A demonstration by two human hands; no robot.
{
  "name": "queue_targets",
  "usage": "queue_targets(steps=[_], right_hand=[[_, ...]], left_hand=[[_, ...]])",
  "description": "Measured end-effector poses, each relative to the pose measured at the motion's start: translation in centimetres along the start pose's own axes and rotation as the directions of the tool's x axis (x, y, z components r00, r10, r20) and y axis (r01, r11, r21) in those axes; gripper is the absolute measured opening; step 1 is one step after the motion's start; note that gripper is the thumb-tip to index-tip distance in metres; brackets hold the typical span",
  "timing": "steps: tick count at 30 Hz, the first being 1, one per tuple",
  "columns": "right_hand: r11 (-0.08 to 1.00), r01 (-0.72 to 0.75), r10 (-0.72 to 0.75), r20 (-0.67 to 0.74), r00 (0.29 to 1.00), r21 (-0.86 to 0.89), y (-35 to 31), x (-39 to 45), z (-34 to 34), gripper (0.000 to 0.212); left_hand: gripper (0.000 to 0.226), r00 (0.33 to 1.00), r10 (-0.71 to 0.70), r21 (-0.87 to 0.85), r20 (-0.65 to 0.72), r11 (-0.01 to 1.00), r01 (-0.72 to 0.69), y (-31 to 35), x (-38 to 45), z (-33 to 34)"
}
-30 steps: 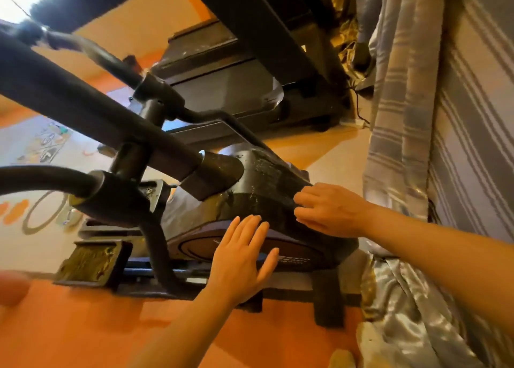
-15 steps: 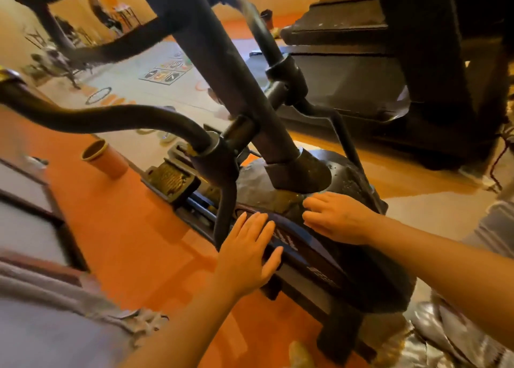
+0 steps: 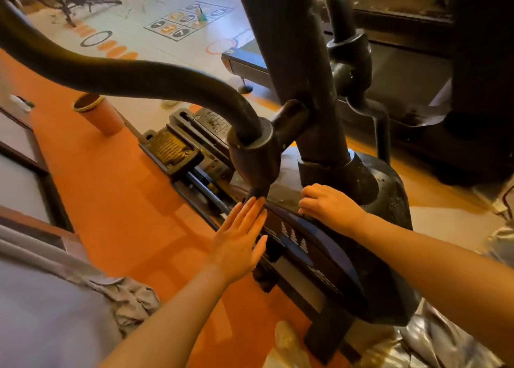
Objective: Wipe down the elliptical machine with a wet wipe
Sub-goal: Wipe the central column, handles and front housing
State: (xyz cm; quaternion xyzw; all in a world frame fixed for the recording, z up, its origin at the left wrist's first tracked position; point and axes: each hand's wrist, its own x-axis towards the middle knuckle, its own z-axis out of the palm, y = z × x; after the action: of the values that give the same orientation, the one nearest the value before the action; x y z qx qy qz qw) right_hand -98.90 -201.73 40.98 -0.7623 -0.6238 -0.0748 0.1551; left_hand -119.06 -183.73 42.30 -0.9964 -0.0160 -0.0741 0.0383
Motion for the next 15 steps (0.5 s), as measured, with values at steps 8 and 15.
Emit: queue_targets(steps=[8,15], right_hand=[[0.988,-0.154,0.155,0.069,0.985,-0.026,0.2,0.0,2.9,0.014],[0.967,-0.144,0.198,0.262,0.945,-0.211,-1.4,-4.1,2.4,0.056]], left_hand=[[0.064,0.984,0.140,0.030,-0.112,0.990,-0.137,-2.4,-0.2,4.0],[0.066,0.987,0.130,0.012,-0.098,0.992,-0.129,-2.8,-1.0,5.4]])
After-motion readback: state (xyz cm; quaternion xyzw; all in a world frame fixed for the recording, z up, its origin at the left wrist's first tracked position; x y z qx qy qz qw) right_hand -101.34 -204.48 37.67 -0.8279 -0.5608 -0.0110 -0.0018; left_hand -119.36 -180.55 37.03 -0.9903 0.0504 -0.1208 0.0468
